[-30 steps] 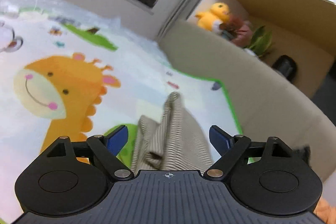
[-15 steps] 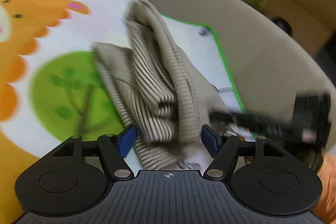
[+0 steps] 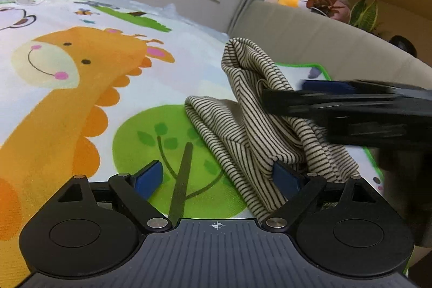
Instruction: Fold clothes
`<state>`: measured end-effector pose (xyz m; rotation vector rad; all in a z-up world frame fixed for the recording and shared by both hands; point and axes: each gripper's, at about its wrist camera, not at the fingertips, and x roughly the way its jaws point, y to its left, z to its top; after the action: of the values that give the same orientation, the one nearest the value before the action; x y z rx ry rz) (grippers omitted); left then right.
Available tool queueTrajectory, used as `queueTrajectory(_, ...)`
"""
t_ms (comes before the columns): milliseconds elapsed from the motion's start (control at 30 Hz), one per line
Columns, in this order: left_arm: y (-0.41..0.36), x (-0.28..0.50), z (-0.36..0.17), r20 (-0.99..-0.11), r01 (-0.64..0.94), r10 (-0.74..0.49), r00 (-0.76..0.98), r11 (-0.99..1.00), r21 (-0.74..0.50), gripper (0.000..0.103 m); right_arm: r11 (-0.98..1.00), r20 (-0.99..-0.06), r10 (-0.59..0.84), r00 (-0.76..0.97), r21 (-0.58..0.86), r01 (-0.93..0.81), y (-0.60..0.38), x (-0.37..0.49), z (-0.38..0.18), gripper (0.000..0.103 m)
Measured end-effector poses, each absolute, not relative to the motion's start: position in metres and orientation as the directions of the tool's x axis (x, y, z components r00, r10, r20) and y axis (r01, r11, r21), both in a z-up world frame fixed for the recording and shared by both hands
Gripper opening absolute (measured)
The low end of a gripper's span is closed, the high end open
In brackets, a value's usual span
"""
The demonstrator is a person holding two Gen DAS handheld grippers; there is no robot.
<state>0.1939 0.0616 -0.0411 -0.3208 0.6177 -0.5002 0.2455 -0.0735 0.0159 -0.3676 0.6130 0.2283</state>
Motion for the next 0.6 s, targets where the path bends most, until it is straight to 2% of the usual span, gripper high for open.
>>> queueTrajectory(67, 0.061, 0.199, -0.042, -0.468, 0.349, -0.536, 0.703, 0.832, -0.431, 0.093, 0.899, -0.615, 0.078, 0.785, -0.296, -0.322, -0.071, 0.248, 0.008, 0.084)
queueTrajectory(167, 0.058, 0.203, -0.042, -0.464, 0.351, -0.542, 0.701, 0.828, -0.437, 0.093, 0.875, -0.615, 0.058, 0.787, -0.349, -0.337, -0.066, 0.246, 0.001, 0.085)
queueTrajectory(233, 0.06, 0.204, -0.042, -0.458, 0.352, -0.548, 0.699, 0.822, -0.447, 0.093, 0.869, -0.607, 0.053, 0.793, -0.364, -0.336, -0.069, 0.246, 0.0, 0.07)
queueTrajectory(267, 0.061, 0.203, -0.043, -0.456, 0.354, -0.553, 0.697, 0.819, -0.453, 0.093, 0.872, -0.602, 0.055, 0.796, -0.359, -0.332, -0.072, 0.246, 0.002, 0.054)
queueTrajectory(300, 0.064, 0.203, -0.043, -0.442, 0.358, -0.563, 0.698, 0.809, -0.466, 0.094, 0.886, -0.599, 0.071, 0.798, -0.329, -0.326, -0.08, 0.244, 0.009, 0.042)
queueTrajectory(367, 0.074, 0.2, -0.043, -0.382, 0.369, -0.597, 0.706, 0.77, -0.521, 0.095, 0.911, -0.586, 0.083, 0.806, -0.284, -0.3, -0.095, 0.242, 0.024, 0.029)
queueTrajectory(500, 0.111, 0.196, -0.048, -0.201, 0.352, -0.644, 0.738, 0.622, -0.699, 0.098, 0.94, -0.577, 0.123, 0.807, -0.194, -0.282, -0.117, 0.229, 0.046, 0.026)
queueTrajectory(600, 0.124, 0.205, -0.058, -0.193, 0.284, -0.646, 0.739, 0.557, -0.78, 0.098, 0.941, -0.587, 0.175, 0.79, -0.136, -0.309, -0.114, 0.212, 0.048, 0.025)
